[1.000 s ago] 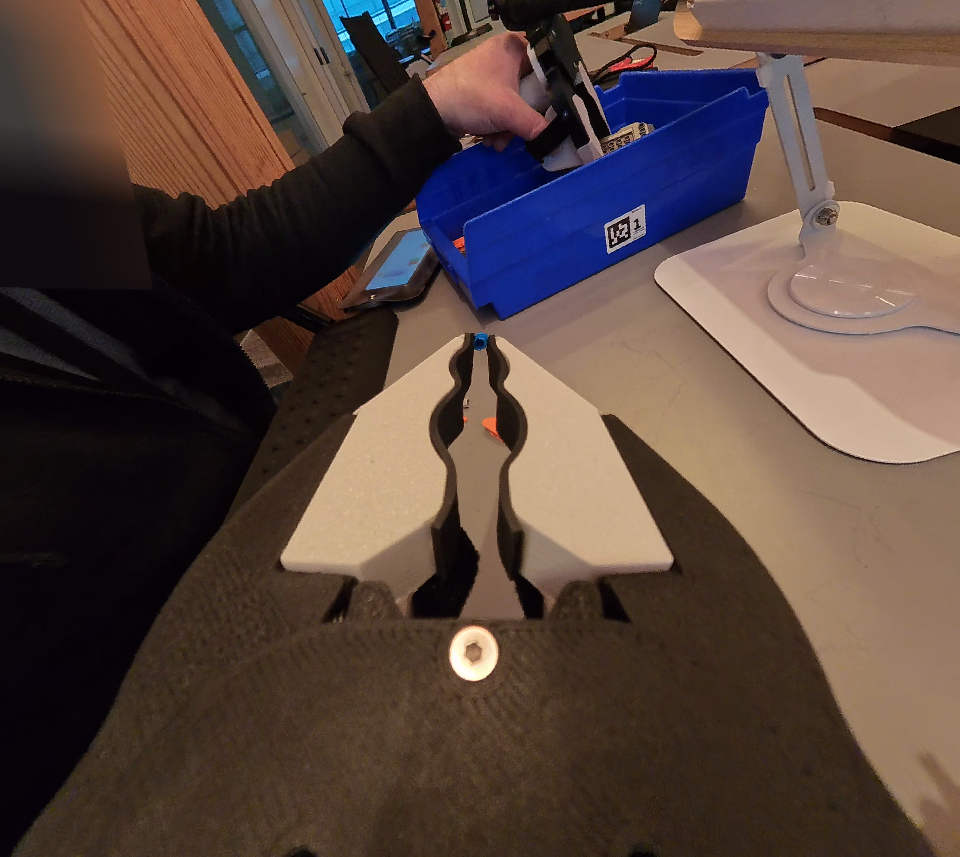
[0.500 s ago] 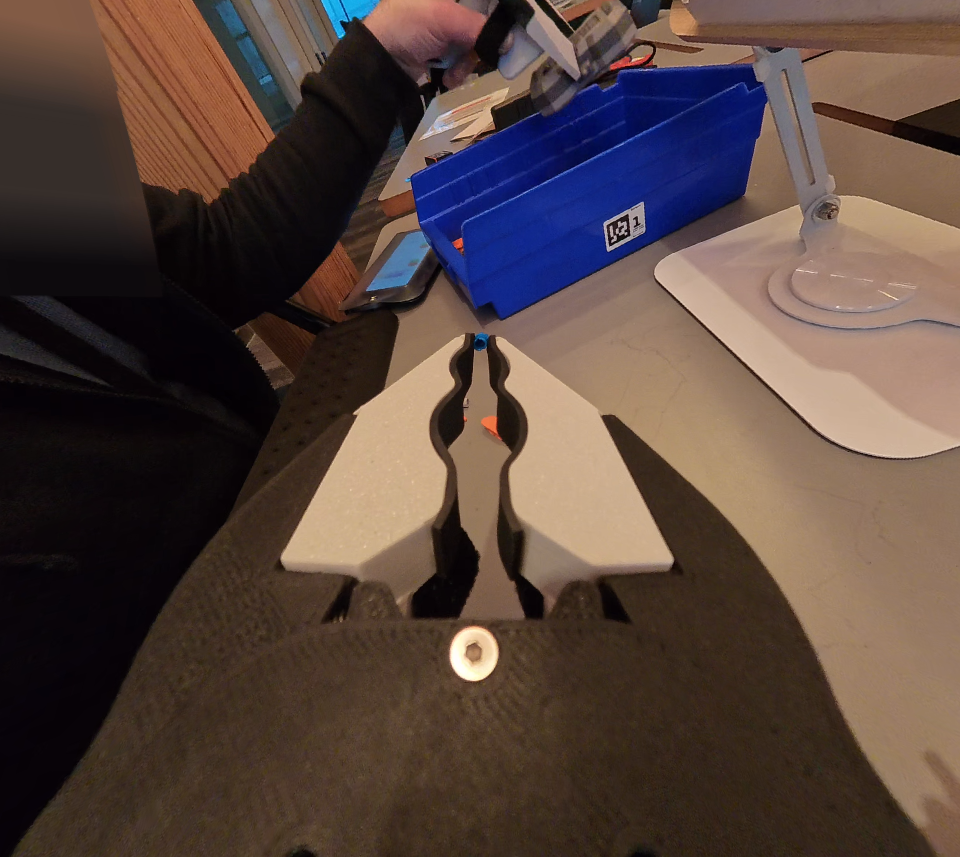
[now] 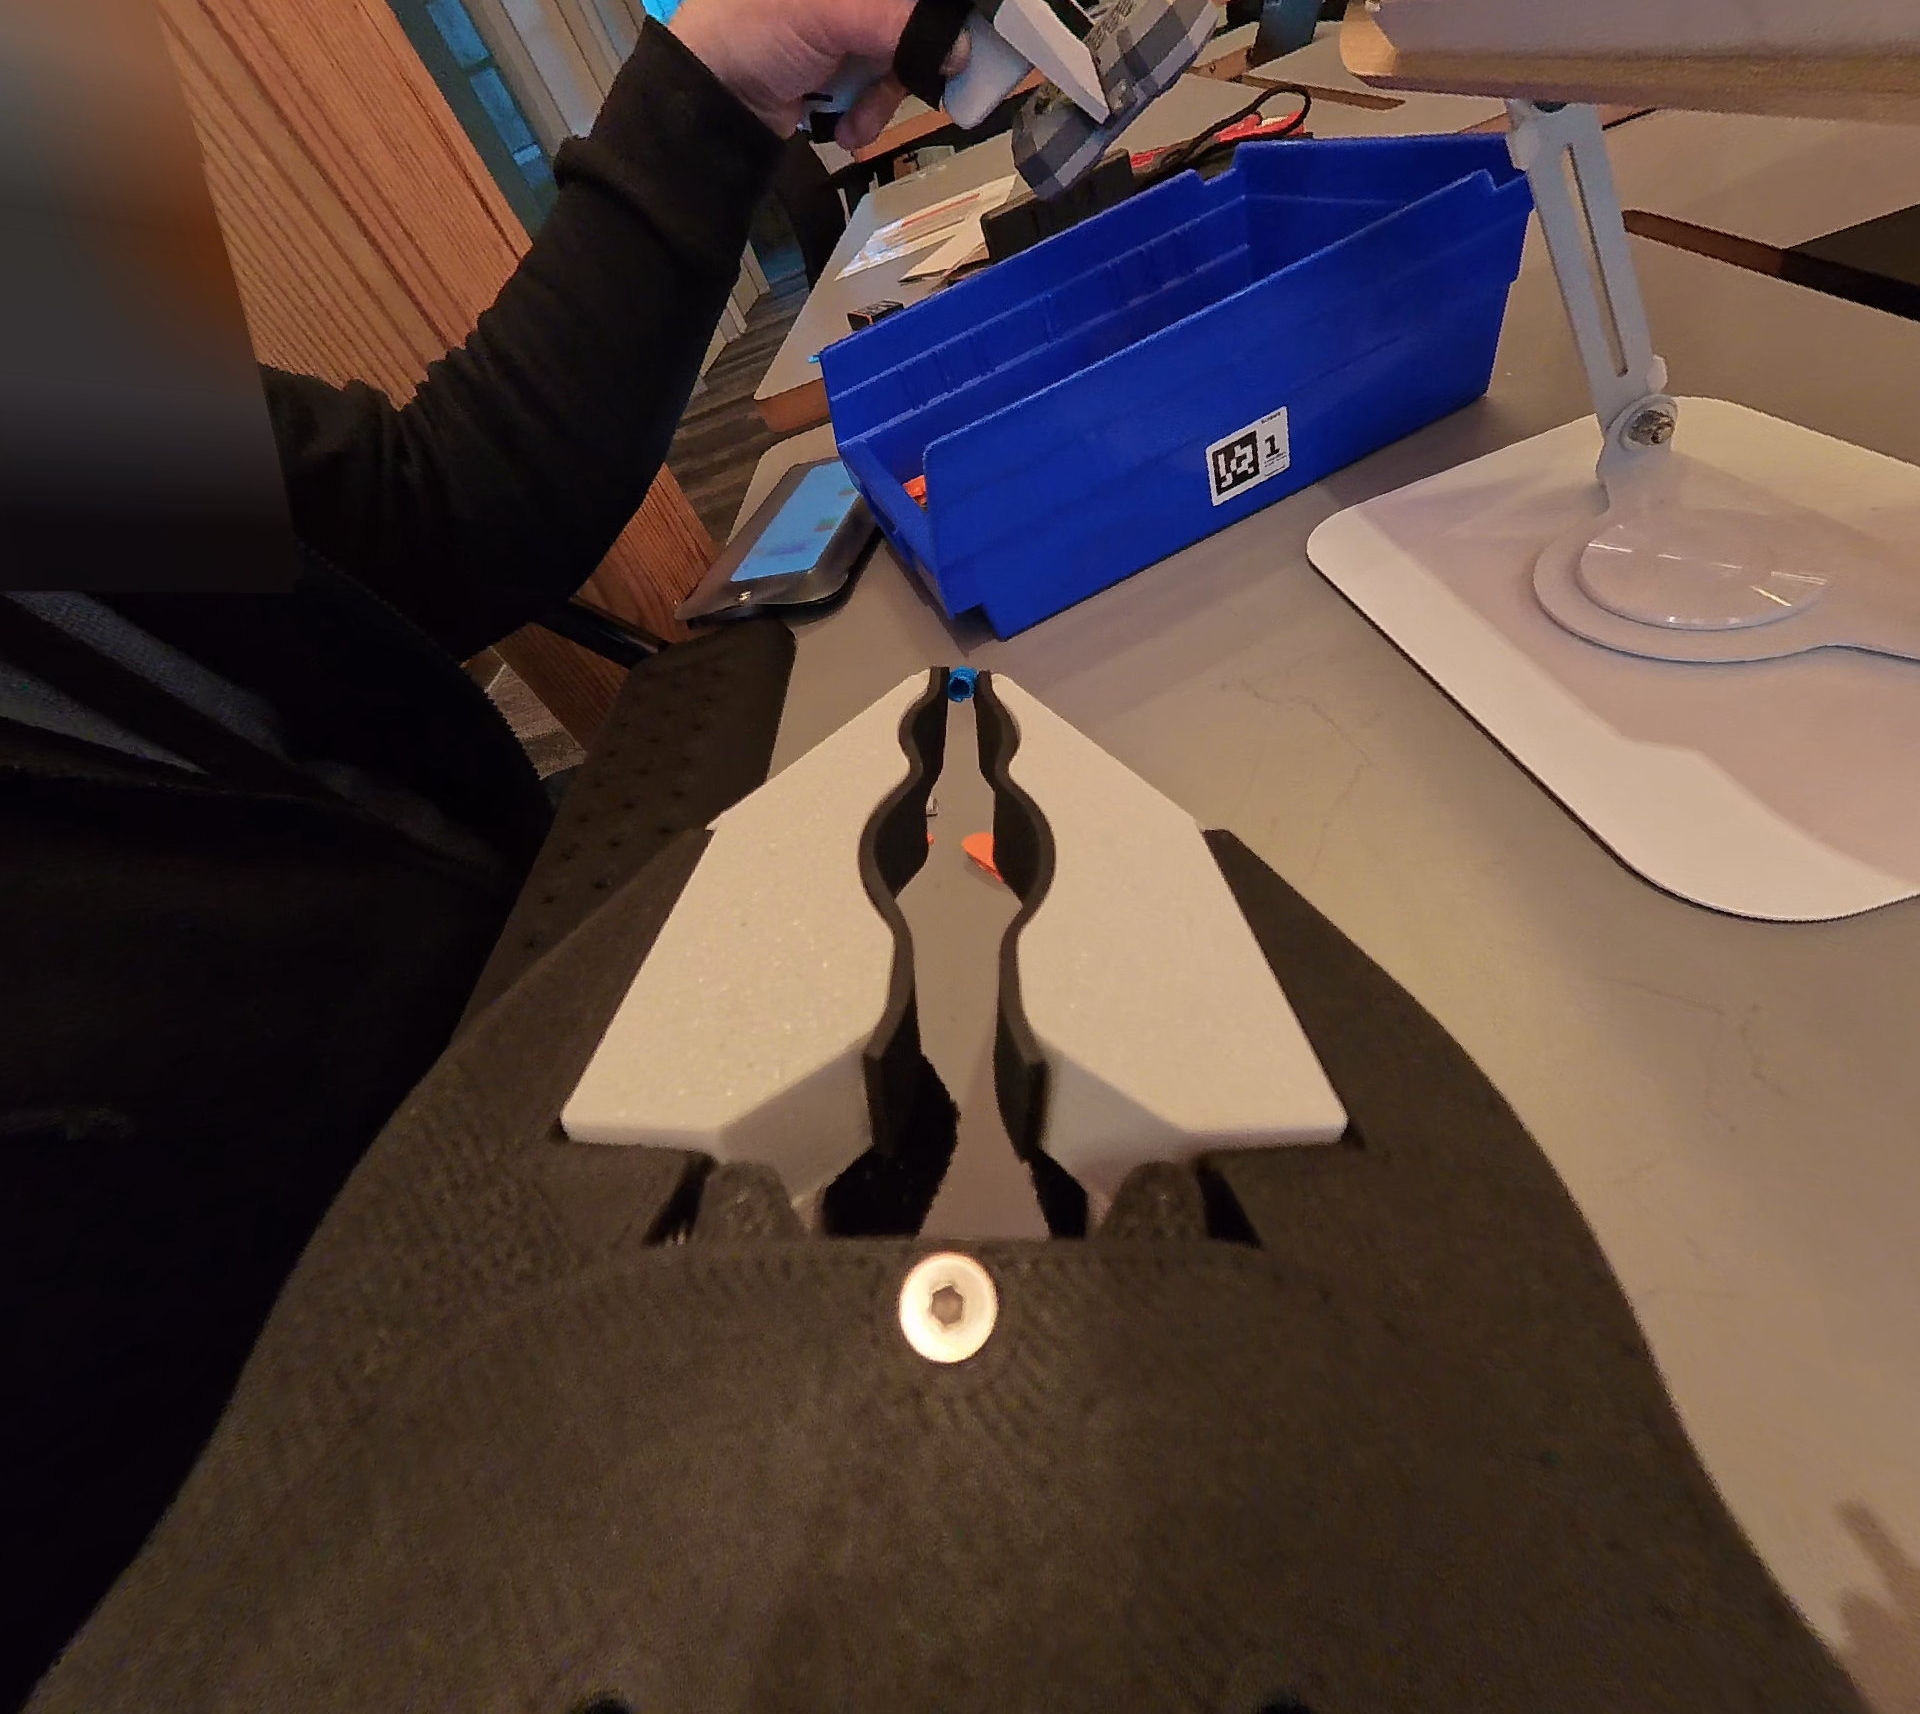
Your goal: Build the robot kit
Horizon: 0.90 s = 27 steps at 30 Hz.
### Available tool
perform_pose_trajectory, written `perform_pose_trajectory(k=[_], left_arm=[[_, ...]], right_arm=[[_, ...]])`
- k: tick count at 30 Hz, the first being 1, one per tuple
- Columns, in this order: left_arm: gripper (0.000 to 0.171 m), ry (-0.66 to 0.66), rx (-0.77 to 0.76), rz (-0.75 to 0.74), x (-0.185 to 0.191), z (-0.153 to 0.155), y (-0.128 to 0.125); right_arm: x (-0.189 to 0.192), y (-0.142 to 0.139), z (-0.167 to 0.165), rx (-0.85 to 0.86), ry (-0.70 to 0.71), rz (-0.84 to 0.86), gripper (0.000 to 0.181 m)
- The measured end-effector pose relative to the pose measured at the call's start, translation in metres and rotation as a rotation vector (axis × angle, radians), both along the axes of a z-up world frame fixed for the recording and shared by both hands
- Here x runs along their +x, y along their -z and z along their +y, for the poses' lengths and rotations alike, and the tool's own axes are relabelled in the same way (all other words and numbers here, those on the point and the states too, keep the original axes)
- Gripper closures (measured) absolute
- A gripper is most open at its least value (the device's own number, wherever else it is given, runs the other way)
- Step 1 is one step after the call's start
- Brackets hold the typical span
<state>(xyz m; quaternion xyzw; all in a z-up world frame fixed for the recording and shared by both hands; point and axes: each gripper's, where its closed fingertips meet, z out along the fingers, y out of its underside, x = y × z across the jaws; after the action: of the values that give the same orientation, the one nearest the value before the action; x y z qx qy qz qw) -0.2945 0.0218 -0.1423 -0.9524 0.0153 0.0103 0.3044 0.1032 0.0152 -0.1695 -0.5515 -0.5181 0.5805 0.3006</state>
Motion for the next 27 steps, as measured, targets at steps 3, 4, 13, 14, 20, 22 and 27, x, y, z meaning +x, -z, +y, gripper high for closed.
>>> perform_pose_trajectory(k=[3, 4, 13, 14, 20, 22, 27], left_arm=[[0.112, -0.06, -0.002, 0.028, -0.019, -0.006, 0.0], [0.112, -0.097, -0.001, 0.037, -0.029, -0.01, 0.001], [0.112, -0.322, -0.233, -0.14, -0.09, -0.067, 0.088], [0.112, -0.322, -0.25, -0.157, -0.09, -0.069, 0.097], [0.112, -0.311, -0.295, -0.24, -0.08, -0.071, 0.124], [0.112, -0.308, -0.318, -0.272, -0.075, -0.074, 0.132], [0.112, -0.304, -0.316, -0.302, -0.07, -0.076, 0.14]], right_arm=[[0.0, -0.002, 0.0, 0.003, 0.0, 0.005, 0.178], [0.001, -0.002, -0.001, 0.004, 0.0, 0.005, 0.178], [0.0, -0.002, -0.001, -0.001, -0.003, 0.006, 0.178], [0.0, -0.001, -0.001, 0.001, -0.002, 0.004, 0.178], [-0.001, 0.005, 0.001, 0.0, 0.002, -0.016, 0.178], [-0.001, 0.005, 0.001, -0.002, 0.001, -0.016, 0.178], [-0.001, 0.007, 0.002, -0.009, 0.003, -0.021, 0.178]])
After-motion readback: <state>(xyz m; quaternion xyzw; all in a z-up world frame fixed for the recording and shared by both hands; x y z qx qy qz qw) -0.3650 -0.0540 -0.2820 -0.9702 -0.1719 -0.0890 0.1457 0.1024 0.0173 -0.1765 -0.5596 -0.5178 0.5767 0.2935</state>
